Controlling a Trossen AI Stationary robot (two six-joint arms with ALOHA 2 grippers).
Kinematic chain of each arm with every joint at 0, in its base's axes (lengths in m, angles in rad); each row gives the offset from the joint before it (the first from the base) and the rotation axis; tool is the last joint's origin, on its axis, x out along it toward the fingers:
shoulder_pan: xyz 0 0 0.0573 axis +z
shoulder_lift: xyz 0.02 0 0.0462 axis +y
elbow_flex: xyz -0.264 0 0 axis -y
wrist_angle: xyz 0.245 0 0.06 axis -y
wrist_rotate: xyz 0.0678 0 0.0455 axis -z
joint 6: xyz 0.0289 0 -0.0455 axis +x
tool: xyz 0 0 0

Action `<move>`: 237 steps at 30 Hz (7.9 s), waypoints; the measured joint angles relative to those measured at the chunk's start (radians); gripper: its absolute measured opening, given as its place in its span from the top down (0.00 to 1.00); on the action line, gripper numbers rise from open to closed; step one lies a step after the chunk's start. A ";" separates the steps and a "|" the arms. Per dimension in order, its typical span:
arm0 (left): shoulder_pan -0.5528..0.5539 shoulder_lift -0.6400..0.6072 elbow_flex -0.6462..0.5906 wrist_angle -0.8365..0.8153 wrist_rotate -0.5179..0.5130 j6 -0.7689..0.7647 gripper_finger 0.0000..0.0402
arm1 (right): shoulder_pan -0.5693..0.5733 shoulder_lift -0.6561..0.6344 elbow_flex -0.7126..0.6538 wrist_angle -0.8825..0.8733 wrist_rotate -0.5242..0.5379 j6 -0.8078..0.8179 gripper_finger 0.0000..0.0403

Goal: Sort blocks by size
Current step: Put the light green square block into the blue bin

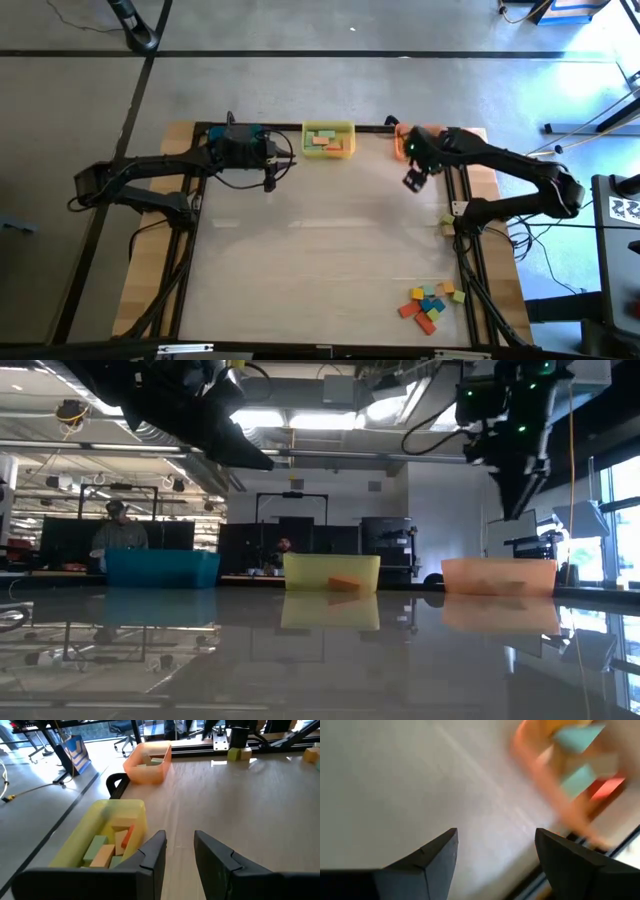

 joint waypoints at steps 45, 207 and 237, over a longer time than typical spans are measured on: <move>0.000 0.001 0.000 0.012 0.001 -0.053 0.78 | 0.304 0.377 -0.224 -0.225 -0.270 0.127 0.98; -0.320 0.116 0.001 0.355 -0.261 0.713 0.67 | 0.230 0.441 0.101 1.498 -0.713 0.062 0.38; 0.230 0.076 0.000 -0.188 -0.687 -0.068 0.68 | 0.107 0.275 0.101 1.072 -0.497 -0.120 0.33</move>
